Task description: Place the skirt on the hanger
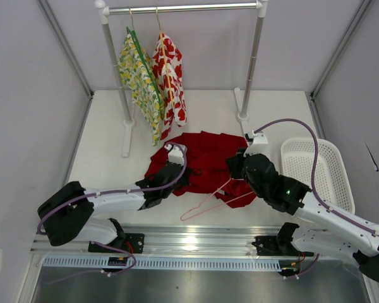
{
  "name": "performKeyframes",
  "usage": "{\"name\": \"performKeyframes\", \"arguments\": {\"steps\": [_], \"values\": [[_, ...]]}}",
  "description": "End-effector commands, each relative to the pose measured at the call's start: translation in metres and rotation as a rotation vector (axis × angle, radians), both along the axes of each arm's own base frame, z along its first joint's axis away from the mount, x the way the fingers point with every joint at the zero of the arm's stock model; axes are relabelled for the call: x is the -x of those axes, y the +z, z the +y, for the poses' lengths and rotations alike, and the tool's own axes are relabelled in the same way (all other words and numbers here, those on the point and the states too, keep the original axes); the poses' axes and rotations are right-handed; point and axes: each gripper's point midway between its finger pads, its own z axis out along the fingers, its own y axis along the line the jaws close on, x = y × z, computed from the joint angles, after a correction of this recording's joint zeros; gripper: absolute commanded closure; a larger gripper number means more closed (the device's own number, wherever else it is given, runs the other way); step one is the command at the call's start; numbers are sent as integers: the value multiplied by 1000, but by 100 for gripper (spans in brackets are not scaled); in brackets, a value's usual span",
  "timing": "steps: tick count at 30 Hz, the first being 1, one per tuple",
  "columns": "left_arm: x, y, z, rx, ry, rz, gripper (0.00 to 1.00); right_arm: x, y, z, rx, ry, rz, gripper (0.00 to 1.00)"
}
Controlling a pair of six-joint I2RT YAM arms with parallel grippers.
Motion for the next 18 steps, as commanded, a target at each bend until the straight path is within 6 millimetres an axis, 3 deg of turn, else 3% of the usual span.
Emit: {"name": "performKeyframes", "arguments": {"steps": [1, 6, 13, 15, 18], "values": [[2, 22, -3, 211, -76, -18, 99, -7, 21, -2, -58, -14, -36, 100], [26, 25, 0, 397, -201, 12, 100, -17, 22, -8, -75, -40, -33, 100], [53, 18, 10, 430, -247, 53, 100, -41, 27, -25, -80, -130, -44, 100], [58, 32, 10, 447, -273, 30, 100, -48, 24, -31, -65, -162, -47, 100], [67, 31, 13, 406, -300, 69, 100, -59, 20, -41, -57, -208, -43, 100]]}}
